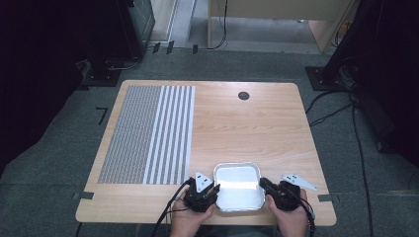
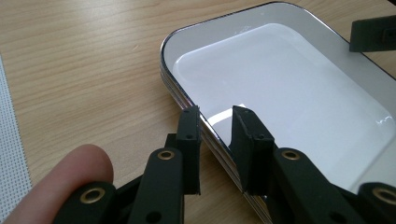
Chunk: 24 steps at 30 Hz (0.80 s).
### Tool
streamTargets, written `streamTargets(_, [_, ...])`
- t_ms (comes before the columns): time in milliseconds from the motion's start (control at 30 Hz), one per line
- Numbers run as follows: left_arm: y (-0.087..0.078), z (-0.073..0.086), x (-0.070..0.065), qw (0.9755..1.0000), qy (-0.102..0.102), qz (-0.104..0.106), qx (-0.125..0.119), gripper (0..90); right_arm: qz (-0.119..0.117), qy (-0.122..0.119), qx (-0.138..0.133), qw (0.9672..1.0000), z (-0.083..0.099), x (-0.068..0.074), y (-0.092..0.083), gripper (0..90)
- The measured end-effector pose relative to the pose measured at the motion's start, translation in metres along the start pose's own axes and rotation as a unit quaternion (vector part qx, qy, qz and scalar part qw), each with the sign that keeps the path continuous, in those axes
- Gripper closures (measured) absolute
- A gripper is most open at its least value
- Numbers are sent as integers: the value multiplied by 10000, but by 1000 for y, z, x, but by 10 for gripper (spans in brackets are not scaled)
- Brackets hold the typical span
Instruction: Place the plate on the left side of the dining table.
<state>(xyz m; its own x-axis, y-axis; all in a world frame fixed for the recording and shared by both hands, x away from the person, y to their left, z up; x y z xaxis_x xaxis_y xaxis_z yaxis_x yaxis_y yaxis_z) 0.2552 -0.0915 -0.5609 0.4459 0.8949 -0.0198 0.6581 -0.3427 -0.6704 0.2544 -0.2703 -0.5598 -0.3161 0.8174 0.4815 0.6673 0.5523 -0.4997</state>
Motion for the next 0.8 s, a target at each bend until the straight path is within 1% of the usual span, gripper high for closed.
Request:
streamTargets(100, [0, -1, 0, 10000, 41, -39, -24, 760, 100, 28, -6, 9999, 0, 0, -1, 888])
streamTargets(267, [1, -1, 1, 10000, 57, -62, -53, 768, 207, 91, -25, 9997, 2, 1, -2, 891])
streamTargets(400, [2, -2, 2, 9999, 65, -81, -87, 775, 195, 148, 12, 9997, 4, 3, -4, 890])
streamTargets(533, [2, -2, 2, 9999, 62, -84, -86, 755, 152, 242, -73, 9996, 3, 2, -4, 888])
streamTargets(633, [3, 0, 1, 9998, 87, -172, -48, 737, 184, 183, -180, 9995, 0, 1, -4, 870])
streamTargets(700, [3, 0, 1, 9997, 94, -204, -57, 739, 161, 212, -168, 9995, 0, 1, -3, 870])
streamTargets(800, [3, 0, 1, 9997, 96, -217, -64, 748, 171, 165, -108, 9997, 2, 2, -2, 871])
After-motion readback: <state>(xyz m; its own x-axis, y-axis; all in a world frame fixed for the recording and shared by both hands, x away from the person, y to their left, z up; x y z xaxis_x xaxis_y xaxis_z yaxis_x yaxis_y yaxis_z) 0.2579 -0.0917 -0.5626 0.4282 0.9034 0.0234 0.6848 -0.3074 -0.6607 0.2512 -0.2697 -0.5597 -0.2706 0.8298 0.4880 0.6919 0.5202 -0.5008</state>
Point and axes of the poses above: each handheld gripper's, and its own axes: y roughly forward along the jaws, z roughly out of its underside, x roughly to its left, the point moved 10 cm from there along y, roughly forward along the jaws, and after that the axes turned 12 degrees about -z, right-handed, at the moved point
